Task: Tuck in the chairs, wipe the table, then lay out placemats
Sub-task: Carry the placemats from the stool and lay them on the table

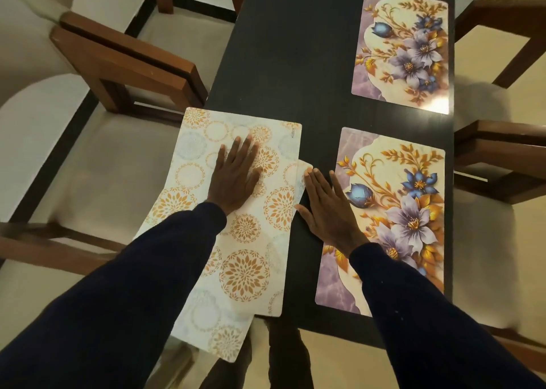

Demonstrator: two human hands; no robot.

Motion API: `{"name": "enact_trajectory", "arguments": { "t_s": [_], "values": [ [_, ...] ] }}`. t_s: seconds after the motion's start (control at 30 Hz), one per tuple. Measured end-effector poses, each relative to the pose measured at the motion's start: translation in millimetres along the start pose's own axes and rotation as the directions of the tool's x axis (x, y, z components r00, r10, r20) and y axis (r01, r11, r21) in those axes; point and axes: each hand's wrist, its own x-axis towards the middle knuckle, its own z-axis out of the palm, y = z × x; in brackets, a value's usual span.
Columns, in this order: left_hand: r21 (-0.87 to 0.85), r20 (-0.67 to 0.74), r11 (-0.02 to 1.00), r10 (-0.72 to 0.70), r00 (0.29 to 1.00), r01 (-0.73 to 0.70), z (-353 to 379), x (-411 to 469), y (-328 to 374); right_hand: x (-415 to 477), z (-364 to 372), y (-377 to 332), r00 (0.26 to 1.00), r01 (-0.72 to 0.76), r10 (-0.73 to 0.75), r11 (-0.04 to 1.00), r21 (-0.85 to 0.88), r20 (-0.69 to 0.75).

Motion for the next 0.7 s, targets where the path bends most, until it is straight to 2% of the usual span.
{"name": "enact_trajectory", "arguments": {
  "t_s": [0.13, 0.2, 0.27, 0.33, 0.4, 0.53, 0.63, 0.7],
  "values": [
    [0.003, 0.043, 0.999, 0.052, 0.998, -0.052, -1, 54, -1, 10, -7, 0, 0.994, 0.028, -0.027, 1.000, 0.005, -0.103],
    [0.022, 0.055, 0.998, 0.066, 0.996, -0.067, 1, 79, 2, 24, -13, 6, 0.974, -0.018, 0.039, 0.995, 0.098, -0.224],
    [0.039, 0.064, 0.997, 0.071, 0.995, -0.073, 3, 102, 6, 44, -21, 12, 0.939, -0.094, 0.169, 0.964, 0.247, -0.300],
    [0.036, 0.085, 0.996, 0.079, 0.993, -0.082, 7, 126, 8, 65, -24, 17, 0.934, -0.123, 0.226, 0.931, 0.344, -0.278],
    [0.036, 0.096, 0.995, 0.088, 0.991, -0.092, 10, 153, 9, 89, -18, 19, 0.961, -0.107, 0.190, 0.926, 0.363, -0.201],
    [-0.035, 0.109, 0.998, 0.049, 0.993, -0.045, 5, 203, 14, 136, 2, 29, 0.986, -0.148, 0.164, 0.936, 0.319, -0.025],
    [-0.078, 0.050, 0.997, -0.008, 0.999, 0.012, 4, 201, 6, 170, 4, 57, 0.987, -0.156, 0.163, 0.946, 0.285, -0.001],
    [-0.077, -0.007, 0.997, 0.005, 1.000, -0.005, 3, 185, -8, 193, 4, 78, 0.987, -0.156, 0.162, 0.954, 0.258, 0.000]
  ]
}}
